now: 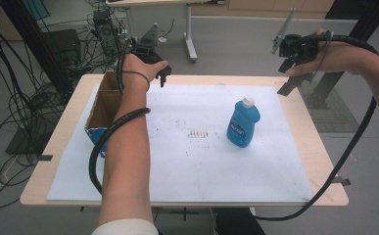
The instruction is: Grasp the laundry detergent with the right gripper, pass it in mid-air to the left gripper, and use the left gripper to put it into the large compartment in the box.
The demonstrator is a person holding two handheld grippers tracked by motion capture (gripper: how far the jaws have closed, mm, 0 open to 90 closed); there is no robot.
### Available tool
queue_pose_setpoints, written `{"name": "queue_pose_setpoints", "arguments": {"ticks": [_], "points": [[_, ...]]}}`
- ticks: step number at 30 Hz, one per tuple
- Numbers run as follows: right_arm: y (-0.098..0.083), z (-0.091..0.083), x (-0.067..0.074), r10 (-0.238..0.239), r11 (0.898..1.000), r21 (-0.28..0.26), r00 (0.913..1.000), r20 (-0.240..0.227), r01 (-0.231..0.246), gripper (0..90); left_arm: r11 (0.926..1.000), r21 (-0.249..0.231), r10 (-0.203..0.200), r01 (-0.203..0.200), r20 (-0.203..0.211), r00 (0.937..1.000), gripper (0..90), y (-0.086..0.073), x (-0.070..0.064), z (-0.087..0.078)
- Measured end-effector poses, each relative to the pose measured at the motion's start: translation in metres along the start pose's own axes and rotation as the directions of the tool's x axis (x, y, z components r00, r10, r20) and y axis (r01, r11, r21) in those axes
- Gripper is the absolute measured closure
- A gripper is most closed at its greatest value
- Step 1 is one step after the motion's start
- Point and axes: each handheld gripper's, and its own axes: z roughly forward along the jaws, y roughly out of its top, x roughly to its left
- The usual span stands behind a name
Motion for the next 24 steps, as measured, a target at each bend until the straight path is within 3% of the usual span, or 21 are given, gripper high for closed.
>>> {"name": "queue_pose_setpoints", "arguments": {"ticks": [24], "points": [[-0.0074,0.0043,0.0022,0.011,0.999,0.035,0.9999,0.006,-0.012,7.9,0.9999,-0.013,0.006,-0.005,0.011,0.9999,6.4,-0.0015,-0.0034,-0.0057]]}}
